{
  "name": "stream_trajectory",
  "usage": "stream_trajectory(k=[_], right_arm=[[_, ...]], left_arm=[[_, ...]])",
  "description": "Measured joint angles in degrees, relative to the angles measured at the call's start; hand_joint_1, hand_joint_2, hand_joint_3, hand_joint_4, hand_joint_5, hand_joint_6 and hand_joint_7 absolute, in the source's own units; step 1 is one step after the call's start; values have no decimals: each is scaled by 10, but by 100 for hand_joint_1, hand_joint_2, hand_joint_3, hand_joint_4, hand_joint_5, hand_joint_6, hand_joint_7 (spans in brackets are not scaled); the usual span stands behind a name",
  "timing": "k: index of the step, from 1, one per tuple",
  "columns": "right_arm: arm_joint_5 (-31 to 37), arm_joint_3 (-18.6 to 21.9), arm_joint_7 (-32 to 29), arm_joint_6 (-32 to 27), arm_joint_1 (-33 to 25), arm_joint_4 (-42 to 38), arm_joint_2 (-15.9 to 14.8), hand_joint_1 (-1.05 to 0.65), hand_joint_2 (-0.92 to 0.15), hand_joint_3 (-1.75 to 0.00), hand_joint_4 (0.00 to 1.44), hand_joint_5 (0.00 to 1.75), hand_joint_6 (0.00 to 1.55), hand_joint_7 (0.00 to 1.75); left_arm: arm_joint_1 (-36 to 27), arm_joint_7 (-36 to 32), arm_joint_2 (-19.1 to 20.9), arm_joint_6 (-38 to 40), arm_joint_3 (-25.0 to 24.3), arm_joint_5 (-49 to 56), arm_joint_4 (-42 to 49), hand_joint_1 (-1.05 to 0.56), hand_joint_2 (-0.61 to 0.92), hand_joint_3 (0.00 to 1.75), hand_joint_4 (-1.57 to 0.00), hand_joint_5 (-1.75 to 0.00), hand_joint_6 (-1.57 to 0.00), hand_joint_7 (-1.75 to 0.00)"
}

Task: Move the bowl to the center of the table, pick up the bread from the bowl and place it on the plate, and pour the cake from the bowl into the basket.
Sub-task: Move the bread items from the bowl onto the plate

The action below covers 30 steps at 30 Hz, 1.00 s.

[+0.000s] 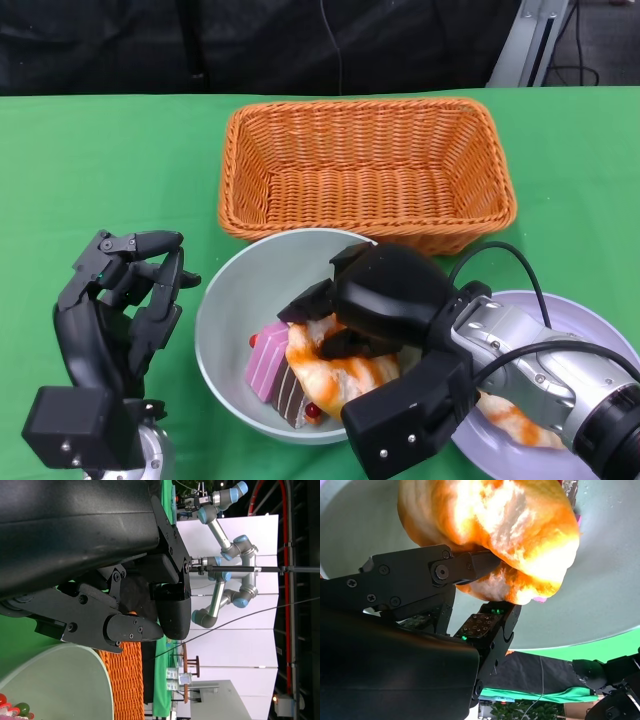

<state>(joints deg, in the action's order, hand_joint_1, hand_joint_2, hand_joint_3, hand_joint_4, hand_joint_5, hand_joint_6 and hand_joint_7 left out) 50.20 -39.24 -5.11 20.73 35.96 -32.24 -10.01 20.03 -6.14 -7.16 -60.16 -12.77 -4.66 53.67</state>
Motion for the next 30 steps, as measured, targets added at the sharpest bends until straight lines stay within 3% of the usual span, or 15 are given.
stream_trajectory(k=[6,9,13,17,22,26,30], right_arm=[[-4,1,-19,15,0,-12,0,-25,-91,0,76,88,97,3],[-5,1,-30,22,2,-20,0,-23,-92,-1,74,97,86,0],[-9,2,-33,29,4,-25,0,-23,-92,-2,73,100,84,0],[-20,10,-60,55,6,-46,1,-21,-92,-7,70,116,100,7],[-23,20,-85,76,12,-68,1,-21,-92,-10,63,134,99,4],[-25,28,-109,94,19,-86,2,-20,-92,-6,59,152,107,10],[-38,47,-115,101,23,-96,2,-21,-92,-9,54,156,105,11]], left_arm=[[0,0,0,0,0,0,0,-17,89,38,-83,-133,-90,-94],[0,0,0,0,0,0,0,-19,89,38,-83,-133,-90,-94],[0,0,0,0,0,0,0,-19,89,36,-83,-133,-90,-93],[0,-25,1,-1,-5,21,2,-24,89,34,-80,-135,-88,-97],[0,-53,2,-1,-6,45,5,-25,89,33,-77,-141,-84,-106],[0,-53,2,-2,-6,45,8,-23,89,33,-81,-137,-85,-106],[0,-57,2,-2,-6,45,11,-21,89,34,-83,-135,-86,-104]])
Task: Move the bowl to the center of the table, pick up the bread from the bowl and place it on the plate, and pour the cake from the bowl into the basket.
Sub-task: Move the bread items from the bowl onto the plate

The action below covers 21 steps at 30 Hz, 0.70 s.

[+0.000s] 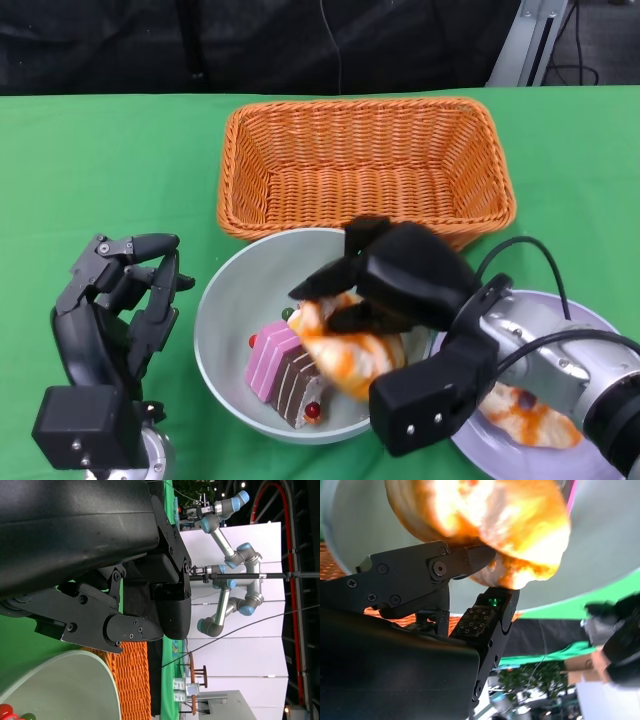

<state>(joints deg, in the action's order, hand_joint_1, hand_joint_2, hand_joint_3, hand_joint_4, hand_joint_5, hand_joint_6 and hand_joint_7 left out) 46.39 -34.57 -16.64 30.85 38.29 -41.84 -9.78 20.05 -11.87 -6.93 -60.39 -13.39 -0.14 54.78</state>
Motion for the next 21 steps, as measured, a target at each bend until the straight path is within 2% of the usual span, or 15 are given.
stream_trajectory(k=[5,9,12,16,21], right_arm=[[-12,16,9,3,15,0,0,-21,-92,-10,56,149,104,11],[-20,24,9,13,20,0,-1,-20,-92,-5,66,129,106,12],[-21,28,9,21,20,-1,-1,-21,-92,-4,69,125,106,12],[-22,36,9,21,21,-1,-1,-21,-92,-3,69,127,107,12],[-22,41,7,21,20,-2,-1,-19,-92,-1,67,141,109,13]], left_arm=[[1,0,0,0,2,0,0,-19,90,33,-83,-134,-87,-102],[1,0,0,0,2,-3,0,-17,90,33,-83,-133,-88,-100],[1,3,-1,0,2,-8,0,-18,90,33,-83,-132,-88,-99],[1,4,-1,0,3,-9,1,-19,90,32,-83,-132,-88,-99],[1,4,-1,0,4,-6,1,-18,91,32,-83,-132,-88,-100]])
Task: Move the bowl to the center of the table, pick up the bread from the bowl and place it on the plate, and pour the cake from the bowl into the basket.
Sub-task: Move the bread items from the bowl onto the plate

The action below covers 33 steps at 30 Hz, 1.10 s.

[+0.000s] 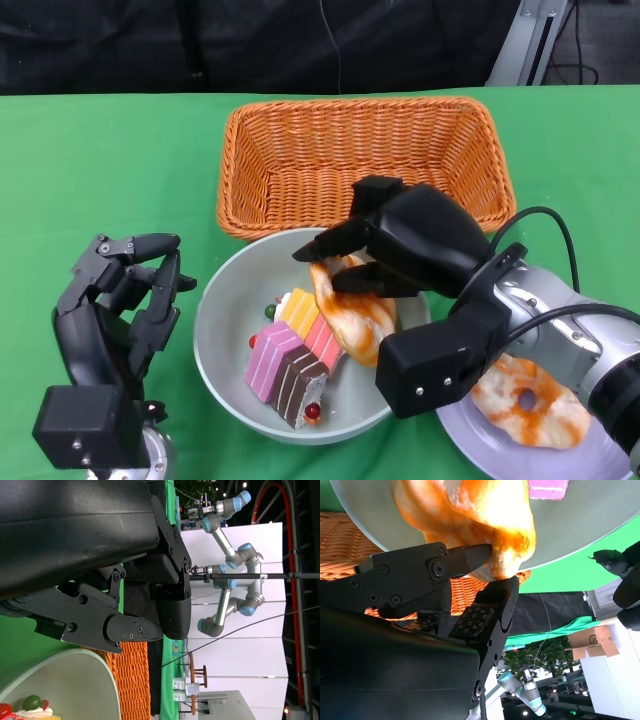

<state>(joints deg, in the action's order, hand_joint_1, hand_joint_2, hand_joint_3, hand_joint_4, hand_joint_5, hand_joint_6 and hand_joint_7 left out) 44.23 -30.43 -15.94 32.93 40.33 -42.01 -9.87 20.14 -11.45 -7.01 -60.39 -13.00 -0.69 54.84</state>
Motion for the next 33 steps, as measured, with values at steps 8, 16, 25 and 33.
stream_trajectory(k=[8,16,25,33], right_arm=[[-23,14,0,17,0,-1,0,-20,-92,-1,69,139,110,20],[-62,37,4,45,-4,10,0,-22,-91,0,71,140,87,73],[-87,52,10,64,-12,35,0,-24,-92,-1,69,142,80,83],[-99,66,14,71,-19,40,1,-24,-92,0,71,142,82,80]], left_arm=[[0,0,0,0,0,4,0,-18,90,34,-83,-132,-88,-101],[0,0,1,0,0,5,0,-20,90,33,-83,-133,-88,-100],[0,-5,1,0,0,6,0,-21,91,29,-83,-133,-88,-100],[0,-5,1,0,0,5,0,-22,92,26,-82,-133,-87,-100]])
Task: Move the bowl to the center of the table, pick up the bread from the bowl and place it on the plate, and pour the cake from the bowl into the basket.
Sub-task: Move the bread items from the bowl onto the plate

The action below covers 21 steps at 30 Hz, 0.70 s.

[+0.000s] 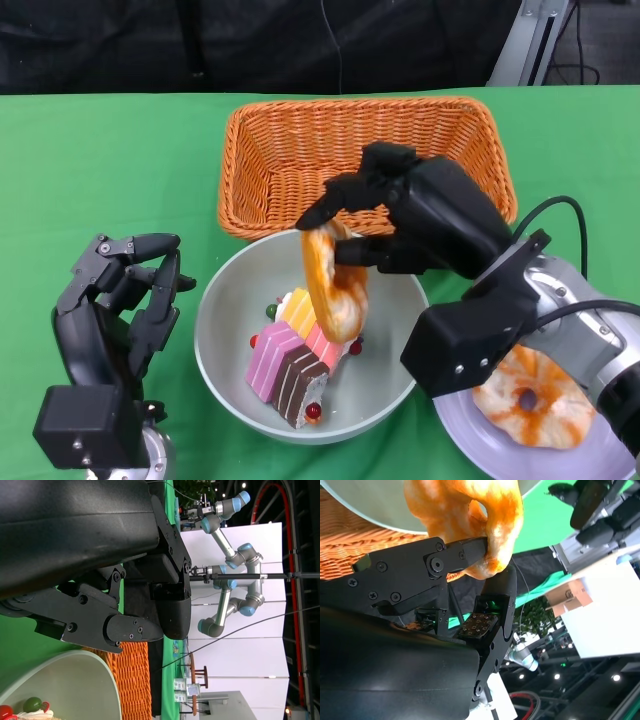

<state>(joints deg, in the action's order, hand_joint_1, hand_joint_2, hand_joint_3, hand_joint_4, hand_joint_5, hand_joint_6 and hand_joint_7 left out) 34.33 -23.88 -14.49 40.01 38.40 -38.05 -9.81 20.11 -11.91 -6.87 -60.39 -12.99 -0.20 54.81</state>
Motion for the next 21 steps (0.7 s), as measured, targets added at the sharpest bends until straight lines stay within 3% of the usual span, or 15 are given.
stream_trajectory(k=[9,21], right_arm=[[-1,10,-14,10,-8,5,0,-23,-89,0,72,146,83,84],[-23,54,-22,21,-26,44,0,-24,-88,0,69,153,82,89]], left_arm=[[0,-3,1,0,0,0,0,-21,92,26,-83,-133,-87,-100],[-2,-3,5,0,0,-1,0,-21,92,27,-81,-134,-86,-102]])
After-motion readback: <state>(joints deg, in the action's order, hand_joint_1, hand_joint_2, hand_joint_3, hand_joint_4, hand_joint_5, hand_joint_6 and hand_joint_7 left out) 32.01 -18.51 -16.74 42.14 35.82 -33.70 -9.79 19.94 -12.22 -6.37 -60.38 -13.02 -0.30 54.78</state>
